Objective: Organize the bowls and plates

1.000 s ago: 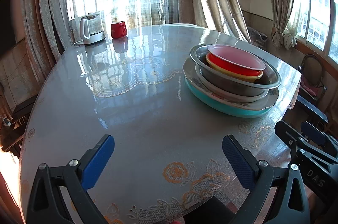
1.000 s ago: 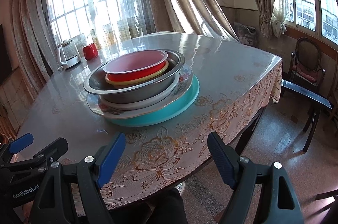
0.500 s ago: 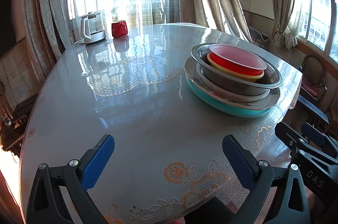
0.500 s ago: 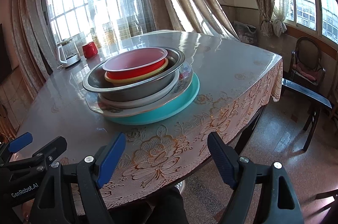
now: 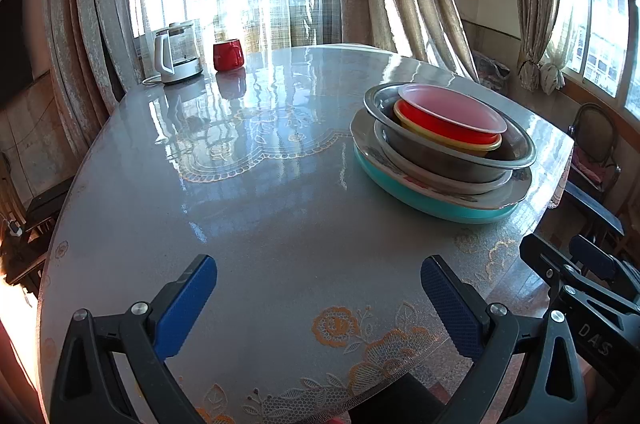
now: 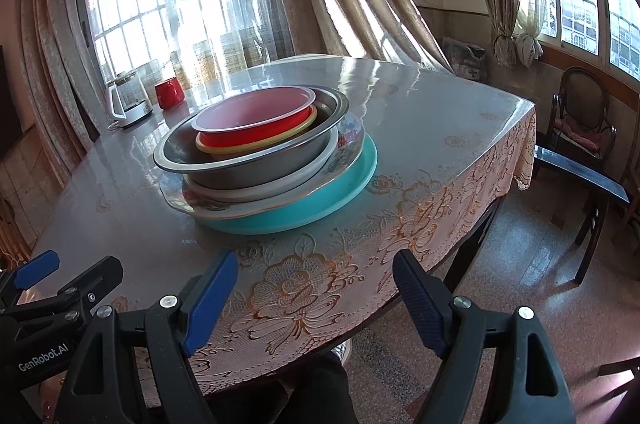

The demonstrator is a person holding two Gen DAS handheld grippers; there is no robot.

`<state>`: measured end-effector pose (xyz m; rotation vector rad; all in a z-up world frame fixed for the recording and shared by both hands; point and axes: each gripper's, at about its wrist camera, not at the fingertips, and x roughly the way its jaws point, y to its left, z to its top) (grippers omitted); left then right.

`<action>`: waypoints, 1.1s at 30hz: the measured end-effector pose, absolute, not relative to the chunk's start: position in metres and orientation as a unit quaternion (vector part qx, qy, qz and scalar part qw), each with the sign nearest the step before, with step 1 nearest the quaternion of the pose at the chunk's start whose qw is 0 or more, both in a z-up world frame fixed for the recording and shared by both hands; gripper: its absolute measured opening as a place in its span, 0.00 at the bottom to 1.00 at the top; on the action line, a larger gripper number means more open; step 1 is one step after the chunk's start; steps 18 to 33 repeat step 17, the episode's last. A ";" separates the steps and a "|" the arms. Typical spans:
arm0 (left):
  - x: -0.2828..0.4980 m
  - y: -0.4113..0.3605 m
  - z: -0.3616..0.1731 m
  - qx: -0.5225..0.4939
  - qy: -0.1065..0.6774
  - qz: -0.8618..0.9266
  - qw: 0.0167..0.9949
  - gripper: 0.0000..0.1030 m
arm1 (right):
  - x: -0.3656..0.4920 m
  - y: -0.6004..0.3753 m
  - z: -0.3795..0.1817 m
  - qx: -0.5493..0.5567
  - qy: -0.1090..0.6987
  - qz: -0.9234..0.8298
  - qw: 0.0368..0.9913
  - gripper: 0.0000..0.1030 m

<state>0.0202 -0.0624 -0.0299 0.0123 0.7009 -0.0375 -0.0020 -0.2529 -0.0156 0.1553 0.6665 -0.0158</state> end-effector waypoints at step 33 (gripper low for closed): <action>0.022 -0.062 -0.032 0.002 0.345 -0.022 0.939 1.00 | 0.000 -0.255 -0.017 0.080 0.330 -0.006 0.941 0.79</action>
